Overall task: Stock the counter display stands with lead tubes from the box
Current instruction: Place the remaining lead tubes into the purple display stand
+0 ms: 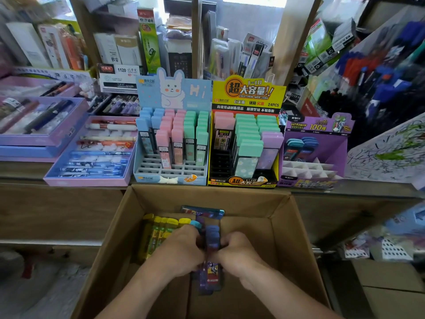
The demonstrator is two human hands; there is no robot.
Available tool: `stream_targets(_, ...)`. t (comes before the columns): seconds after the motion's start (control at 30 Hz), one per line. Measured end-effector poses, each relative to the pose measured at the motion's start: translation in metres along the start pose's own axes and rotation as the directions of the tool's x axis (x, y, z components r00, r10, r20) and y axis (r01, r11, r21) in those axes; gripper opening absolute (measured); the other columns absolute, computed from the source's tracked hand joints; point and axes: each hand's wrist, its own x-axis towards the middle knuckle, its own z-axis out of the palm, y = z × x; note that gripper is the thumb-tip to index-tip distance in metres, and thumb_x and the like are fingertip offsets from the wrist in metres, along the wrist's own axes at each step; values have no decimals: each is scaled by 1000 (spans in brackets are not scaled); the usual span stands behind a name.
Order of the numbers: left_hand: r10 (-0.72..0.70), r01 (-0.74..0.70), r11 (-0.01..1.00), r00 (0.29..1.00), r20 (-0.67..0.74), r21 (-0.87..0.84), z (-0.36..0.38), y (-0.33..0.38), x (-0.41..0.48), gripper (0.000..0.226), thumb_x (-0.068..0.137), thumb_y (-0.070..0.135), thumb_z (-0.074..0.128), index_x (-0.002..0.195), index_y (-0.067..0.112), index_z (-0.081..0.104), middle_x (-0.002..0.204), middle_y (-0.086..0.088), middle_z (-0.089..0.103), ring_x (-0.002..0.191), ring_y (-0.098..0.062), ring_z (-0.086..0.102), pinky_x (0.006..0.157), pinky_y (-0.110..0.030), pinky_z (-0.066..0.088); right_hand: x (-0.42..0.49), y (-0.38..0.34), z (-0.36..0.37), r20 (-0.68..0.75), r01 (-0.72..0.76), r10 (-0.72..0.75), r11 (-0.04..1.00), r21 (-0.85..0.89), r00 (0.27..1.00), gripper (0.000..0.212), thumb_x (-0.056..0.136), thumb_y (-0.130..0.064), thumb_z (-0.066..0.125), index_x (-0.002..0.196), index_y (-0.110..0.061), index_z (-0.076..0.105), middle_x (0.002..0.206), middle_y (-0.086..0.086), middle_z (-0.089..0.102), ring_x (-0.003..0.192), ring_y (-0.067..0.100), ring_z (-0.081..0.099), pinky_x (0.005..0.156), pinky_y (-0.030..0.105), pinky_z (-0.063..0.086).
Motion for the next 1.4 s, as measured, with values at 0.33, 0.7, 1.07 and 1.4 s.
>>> stream_targets(0.33, -7, 10, 998, 998, 56, -56, -6, -2, 0, 22, 77, 12, 68, 92, 27, 73, 83, 3, 77, 77, -10, 75, 73, -36, 66, -1, 0, -3, 6, -19, 19, 999, 50, 1000, 23, 84, -10, 80, 101, -19, 68, 96, 2, 76, 84, 11, 70, 58, 21, 50)
stream_targets(0.7, 72, -57, 980, 995, 73, -192, -6, -4, 4, 10, 76, 23, 70, 84, 27, 76, 77, 8, 77, 76, -7, 74, 72, -33, 63, -1, -3, -14, 21, 12, -16, 986, 169, 1000, 18, 83, -6, 78, 98, -12, 69, 92, 7, 77, 81, 19, 70, 58, 25, 50)
stream_targets(1.07, 225, 95, 570, 937, 267, -816, -8, 20, -2, 44, 86, 48, 79, 117, 19, 74, 117, -17, 76, 112, -36, 72, 89, -45, 61, -17, -17, -59, 53, 291, -368, 807, 513, 928, 25, 95, -4, 67, 116, -14, 78, 113, 10, 78, 112, 28, 72, 104, 49, 54)
stream_targets(1.4, 293, -117, 538, 955, 55, -835, 3, 48, -8, 32, 83, 31, 70, 114, 27, 78, 115, -23, 74, 111, -44, 69, 101, -58, 50, -22, -17, -78, -139, 544, -528, 791, 279, 838, 22, 90, -2, 74, 100, -20, 83, 98, 1, 81, 93, 14, 75, 80, 25, 57)
